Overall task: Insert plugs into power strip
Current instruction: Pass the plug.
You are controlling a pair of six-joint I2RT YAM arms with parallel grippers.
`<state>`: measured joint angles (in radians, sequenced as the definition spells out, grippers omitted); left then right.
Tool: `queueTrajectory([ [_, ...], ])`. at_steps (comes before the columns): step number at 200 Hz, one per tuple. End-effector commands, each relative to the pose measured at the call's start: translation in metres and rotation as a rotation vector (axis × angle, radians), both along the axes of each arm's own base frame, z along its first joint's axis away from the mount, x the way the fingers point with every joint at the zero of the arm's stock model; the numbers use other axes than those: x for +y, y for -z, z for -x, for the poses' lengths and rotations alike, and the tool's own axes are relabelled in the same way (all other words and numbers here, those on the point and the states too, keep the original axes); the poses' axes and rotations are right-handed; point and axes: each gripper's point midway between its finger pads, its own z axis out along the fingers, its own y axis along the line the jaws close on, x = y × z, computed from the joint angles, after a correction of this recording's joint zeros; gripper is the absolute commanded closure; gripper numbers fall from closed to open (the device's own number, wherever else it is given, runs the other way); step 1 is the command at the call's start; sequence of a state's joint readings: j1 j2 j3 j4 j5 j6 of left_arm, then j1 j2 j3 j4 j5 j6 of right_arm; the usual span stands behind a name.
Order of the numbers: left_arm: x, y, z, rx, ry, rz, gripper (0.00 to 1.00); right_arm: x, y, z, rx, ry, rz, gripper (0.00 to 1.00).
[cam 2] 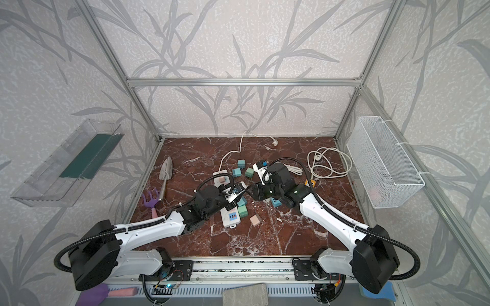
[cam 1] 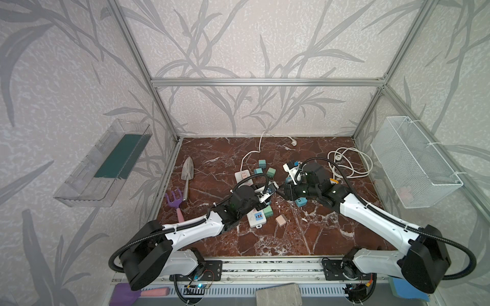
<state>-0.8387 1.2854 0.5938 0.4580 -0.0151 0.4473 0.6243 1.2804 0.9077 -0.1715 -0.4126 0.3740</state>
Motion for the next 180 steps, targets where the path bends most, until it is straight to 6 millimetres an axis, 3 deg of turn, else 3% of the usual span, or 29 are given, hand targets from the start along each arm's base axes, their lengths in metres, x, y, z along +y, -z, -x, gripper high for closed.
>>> queueTrajectory([
  [1,-0.009,-0.01,0.002,-0.038,0.041,0.022,1.0,0.016,-0.022,-0.001,-0.022,-0.059,-0.093,0.47],
  [39,-0.012,-0.013,0.004,-0.031,0.053,0.037,1.0,0.024,-0.012,-0.01,0.003,-0.066,-0.073,0.5],
  [64,-0.012,-0.013,0.006,-0.03,0.056,0.042,1.0,0.031,-0.007,-0.014,0.018,-0.081,-0.073,0.57],
  [102,-0.011,-0.013,0.005,-0.031,0.04,0.045,1.0,0.034,-0.005,-0.012,0.027,-0.093,-0.07,0.87],
  [119,-0.009,-0.018,0.002,-0.036,0.016,0.057,0.89,0.034,-0.006,-0.012,0.027,-0.083,-0.073,0.99],
  [133,-0.005,-0.025,-0.001,-0.053,-0.011,0.069,0.62,0.031,-0.01,-0.016,0.012,-0.052,-0.068,1.0],
  [146,0.002,-0.036,-0.003,-0.074,-0.046,0.082,0.45,0.026,-0.016,-0.024,-0.016,-0.004,-0.054,1.0],
  [180,0.034,-0.08,-0.007,-0.131,-0.196,0.193,0.21,0.013,-0.031,-0.055,-0.095,0.143,0.005,1.0],
])
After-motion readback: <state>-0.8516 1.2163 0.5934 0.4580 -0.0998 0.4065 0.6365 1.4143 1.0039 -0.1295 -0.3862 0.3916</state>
